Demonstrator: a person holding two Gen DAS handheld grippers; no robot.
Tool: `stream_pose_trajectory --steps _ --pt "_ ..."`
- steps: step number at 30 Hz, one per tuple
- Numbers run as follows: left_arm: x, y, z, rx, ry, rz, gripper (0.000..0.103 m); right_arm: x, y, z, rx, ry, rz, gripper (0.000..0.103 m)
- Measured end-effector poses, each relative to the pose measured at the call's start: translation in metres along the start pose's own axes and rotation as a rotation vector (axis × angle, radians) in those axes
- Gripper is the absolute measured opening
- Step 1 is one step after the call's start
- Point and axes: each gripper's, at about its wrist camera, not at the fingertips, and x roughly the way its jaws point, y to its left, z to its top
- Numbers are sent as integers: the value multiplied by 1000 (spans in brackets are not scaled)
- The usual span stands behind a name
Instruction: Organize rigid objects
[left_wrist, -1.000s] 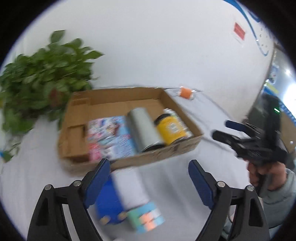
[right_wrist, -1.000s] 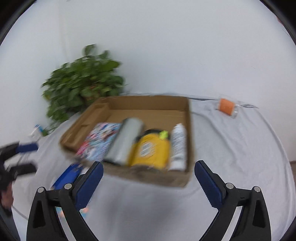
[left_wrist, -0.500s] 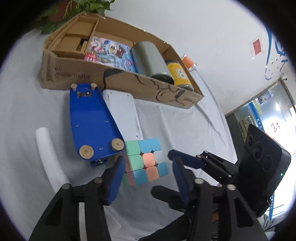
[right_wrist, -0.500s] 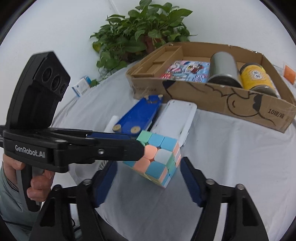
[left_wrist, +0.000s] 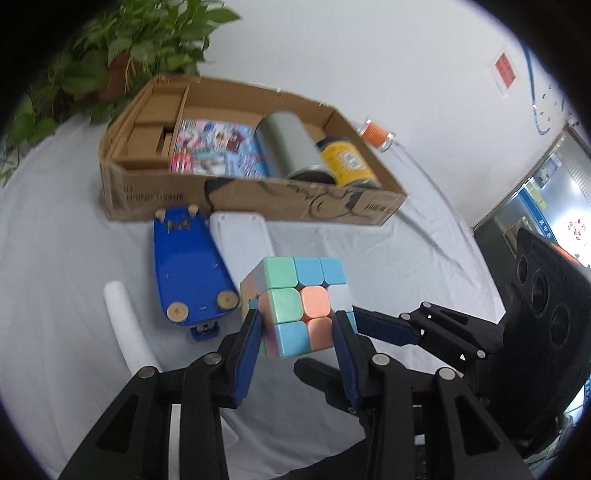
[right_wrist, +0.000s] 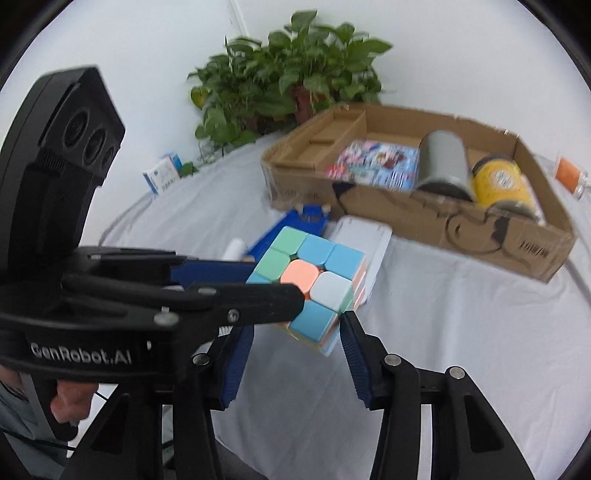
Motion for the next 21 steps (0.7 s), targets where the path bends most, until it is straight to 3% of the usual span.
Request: stream_pose_trajectory --steps 3,7,12,17,19,21 --pt "-19 -9 8 10 -53 -16 38 -19 4 24 -19 -54 -13 47" --pt "-41 -12 47 41 -137 -32 38 -27 6 69 -68 -130 -51 47" --pt "-43 4 107 56 -201 -47 38 12 -17 137 -60 -146 -59 47" --pt "6 56 156 -3 -110 -82 37 94 -49 165 -36 -35 -34 48" --pt "35 81 161 -55 -54 -98 37 128 -62 166 4 31 -11 48" --pt "56 98 160 -80 -21 -94 37 139 -61 166 -10 23 -3 53"
